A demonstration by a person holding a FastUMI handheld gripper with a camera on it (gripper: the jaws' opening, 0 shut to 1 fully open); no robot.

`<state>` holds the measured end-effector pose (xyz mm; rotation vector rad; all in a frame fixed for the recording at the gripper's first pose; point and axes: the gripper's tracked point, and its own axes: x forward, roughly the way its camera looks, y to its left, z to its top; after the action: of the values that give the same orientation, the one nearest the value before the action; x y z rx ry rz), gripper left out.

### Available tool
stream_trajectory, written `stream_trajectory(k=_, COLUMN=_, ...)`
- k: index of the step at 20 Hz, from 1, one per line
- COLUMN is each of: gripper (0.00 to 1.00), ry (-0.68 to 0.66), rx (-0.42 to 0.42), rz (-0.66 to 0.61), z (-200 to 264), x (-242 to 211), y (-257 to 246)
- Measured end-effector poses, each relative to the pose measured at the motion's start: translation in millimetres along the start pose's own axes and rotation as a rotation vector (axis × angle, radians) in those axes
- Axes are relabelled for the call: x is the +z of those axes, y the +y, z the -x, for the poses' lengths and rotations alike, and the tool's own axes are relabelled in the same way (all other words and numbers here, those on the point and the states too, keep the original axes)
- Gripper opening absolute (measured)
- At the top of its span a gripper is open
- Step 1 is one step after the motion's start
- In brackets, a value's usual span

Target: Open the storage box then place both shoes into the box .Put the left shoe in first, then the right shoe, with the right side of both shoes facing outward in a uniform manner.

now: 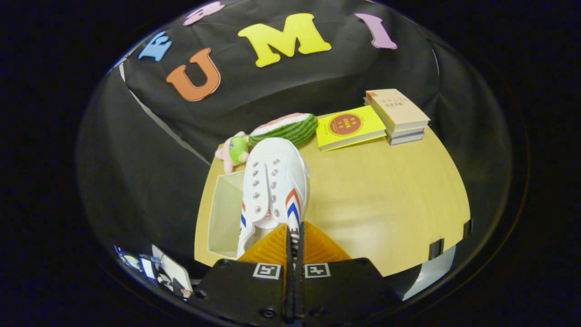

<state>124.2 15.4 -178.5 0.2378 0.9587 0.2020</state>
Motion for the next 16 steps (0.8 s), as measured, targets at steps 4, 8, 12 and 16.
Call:
stream_trajectory(k=4, gripper=0.06, ry=-0.006, rx=0.017, rz=-0.021, z=-21.0, x=-9.2, y=34.3)
stream_trajectory(k=8, gripper=0.05, ry=-0.074, rx=-0.014, rz=-0.037, z=-39.6, x=-5.9, y=46.4)
stream_trajectory(k=12, gripper=0.06, ry=-0.073, rx=0.001, rz=-0.062, z=-65.5, x=-20.7, y=58.1)
stream_trajectory(k=16, gripper=0.06, ry=-0.044, rx=0.012, rz=-0.055, z=-93.9, x=-38.4, y=66.5)
